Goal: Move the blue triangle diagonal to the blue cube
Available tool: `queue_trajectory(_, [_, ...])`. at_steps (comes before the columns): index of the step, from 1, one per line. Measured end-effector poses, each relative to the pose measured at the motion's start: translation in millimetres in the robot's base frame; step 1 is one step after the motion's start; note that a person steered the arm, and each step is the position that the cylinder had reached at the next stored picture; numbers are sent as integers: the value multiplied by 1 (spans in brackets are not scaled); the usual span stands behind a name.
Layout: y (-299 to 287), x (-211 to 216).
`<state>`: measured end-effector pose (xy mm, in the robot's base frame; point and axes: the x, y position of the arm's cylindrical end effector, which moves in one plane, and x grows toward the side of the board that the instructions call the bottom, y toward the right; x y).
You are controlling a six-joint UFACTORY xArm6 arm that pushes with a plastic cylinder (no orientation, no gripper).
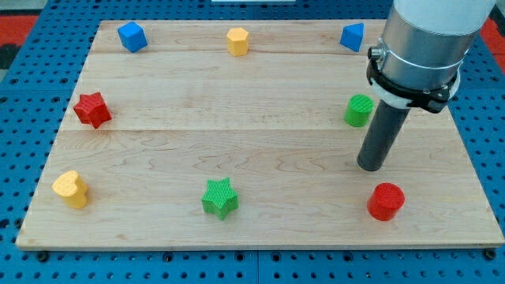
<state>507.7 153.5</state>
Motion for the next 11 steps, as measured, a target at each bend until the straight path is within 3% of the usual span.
queue_trajectory(3, [42,-18])
queue_trajectory(5, [32,-40])
queue_trajectory(7, [-46,-50])
queue_trajectory(9, [128,-58])
queue_trajectory(10, [191,-99])
queue_trajectory(11, [191,-99])
